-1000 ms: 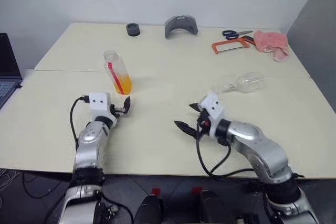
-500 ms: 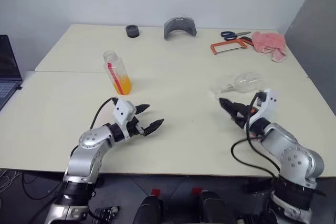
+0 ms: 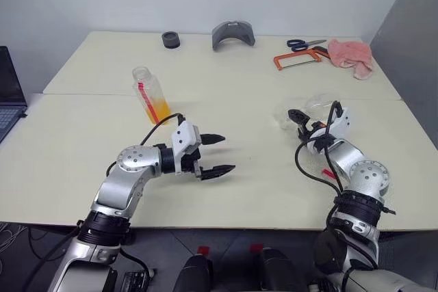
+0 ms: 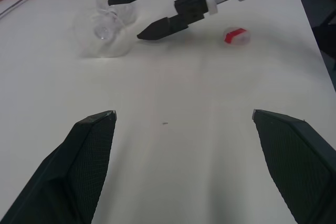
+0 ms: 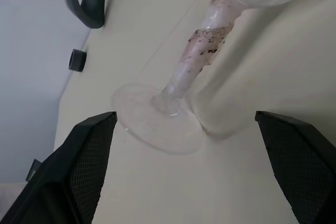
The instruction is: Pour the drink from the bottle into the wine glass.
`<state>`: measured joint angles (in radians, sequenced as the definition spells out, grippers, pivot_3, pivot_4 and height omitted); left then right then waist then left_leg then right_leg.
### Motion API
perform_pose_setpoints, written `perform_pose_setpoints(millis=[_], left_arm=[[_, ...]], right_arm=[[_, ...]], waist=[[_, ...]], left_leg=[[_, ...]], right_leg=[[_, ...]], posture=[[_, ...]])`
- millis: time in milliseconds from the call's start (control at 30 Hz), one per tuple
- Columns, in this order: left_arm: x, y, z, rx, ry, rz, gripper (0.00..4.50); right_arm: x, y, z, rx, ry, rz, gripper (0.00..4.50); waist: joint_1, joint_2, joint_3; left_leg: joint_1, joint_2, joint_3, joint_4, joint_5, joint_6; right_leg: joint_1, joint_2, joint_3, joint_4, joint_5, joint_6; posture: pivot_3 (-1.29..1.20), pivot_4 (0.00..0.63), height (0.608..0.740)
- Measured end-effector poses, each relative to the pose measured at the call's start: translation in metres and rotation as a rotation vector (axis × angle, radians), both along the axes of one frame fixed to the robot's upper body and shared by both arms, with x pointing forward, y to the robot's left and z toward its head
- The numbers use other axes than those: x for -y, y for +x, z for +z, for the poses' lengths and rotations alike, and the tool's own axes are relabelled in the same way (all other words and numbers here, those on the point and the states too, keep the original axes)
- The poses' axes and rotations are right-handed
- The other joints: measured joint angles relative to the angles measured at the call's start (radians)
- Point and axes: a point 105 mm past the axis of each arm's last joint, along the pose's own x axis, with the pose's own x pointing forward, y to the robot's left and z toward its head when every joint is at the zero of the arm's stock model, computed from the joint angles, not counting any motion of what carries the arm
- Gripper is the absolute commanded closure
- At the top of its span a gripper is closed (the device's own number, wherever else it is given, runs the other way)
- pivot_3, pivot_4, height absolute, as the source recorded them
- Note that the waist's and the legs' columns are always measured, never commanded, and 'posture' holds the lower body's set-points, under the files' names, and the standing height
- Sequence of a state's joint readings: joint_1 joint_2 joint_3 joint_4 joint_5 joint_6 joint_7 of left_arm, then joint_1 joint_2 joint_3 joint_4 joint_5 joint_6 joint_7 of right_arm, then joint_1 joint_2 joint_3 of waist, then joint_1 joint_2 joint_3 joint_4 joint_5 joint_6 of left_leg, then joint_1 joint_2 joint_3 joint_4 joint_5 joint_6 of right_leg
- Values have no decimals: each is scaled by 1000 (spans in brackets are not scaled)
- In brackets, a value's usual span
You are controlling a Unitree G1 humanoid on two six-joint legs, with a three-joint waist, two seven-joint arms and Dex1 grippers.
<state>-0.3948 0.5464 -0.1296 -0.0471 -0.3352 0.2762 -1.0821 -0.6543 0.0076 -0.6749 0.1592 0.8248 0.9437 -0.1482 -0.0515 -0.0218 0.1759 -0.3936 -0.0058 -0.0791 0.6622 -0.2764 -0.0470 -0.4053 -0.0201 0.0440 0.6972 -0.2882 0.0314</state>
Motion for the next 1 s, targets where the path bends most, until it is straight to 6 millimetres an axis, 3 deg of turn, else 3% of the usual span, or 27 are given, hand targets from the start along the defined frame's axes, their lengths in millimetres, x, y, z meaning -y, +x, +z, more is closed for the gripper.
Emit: perform_pose_setpoints(millis=[300, 433, 533, 733, 833, 900, 1000], left_arm=[[1, -4, 0, -4, 1, -37, 32], [-5, 5, 3, 10, -12, 6, 32], [-13, 14, 6, 12, -31, 61, 0], [-25, 24, 5, 14, -58, 126, 0], [-28, 25, 2, 9, -62, 131, 0], [-28, 25, 2, 14, -62, 122, 0], [-28, 24, 1, 15, -61, 115, 0]], right_arm=[[4, 29, 3, 21, 94, -52, 0], [7, 39, 4, 32, 124, -73, 0], [8, 45, 2, 34, 143, -87, 588], [12, 47, -11, 11, 177, -116, 2646], [9, 49, -4, 35, 190, -105, 3799], [5, 50, 1, 54, 211, -92, 4270], [3, 49, 4, 70, 190, -84, 4302]], waist=[[-5, 0, 0], [-5, 0, 0], [-6, 0, 0], [-6, 0, 0], [-6, 0, 0], [-6, 0, 0], [-6, 0, 0]], left_leg=[[0, 0, 1, 0, 0, 0], [0, 0, 1, 0, 0, 0], [0, 0, 1, 0, 0, 0], [0, 1, 1, 0, 0, 0], [0, 1, 1, 0, 0, 0], [0, 1, 1, 0, 0, 0], [0, 2, 1, 0, 0, 0]], right_leg=[[0, 0, 0, 0, 0, 0], [0, 0, 0, 0, 0, 0], [0, 0, 0, 0, 0, 0], [0, 0, 0, 0, 0, 0], [0, 0, 0, 0, 0, 0], [0, 0, 0, 0, 0, 0], [0, 0, 0, 0, 0, 0]], posture=[[0, 150, 740], [0, 150, 740], [0, 150, 740], [0, 150, 740], [0, 150, 740], [0, 150, 740], [0, 150, 740]])
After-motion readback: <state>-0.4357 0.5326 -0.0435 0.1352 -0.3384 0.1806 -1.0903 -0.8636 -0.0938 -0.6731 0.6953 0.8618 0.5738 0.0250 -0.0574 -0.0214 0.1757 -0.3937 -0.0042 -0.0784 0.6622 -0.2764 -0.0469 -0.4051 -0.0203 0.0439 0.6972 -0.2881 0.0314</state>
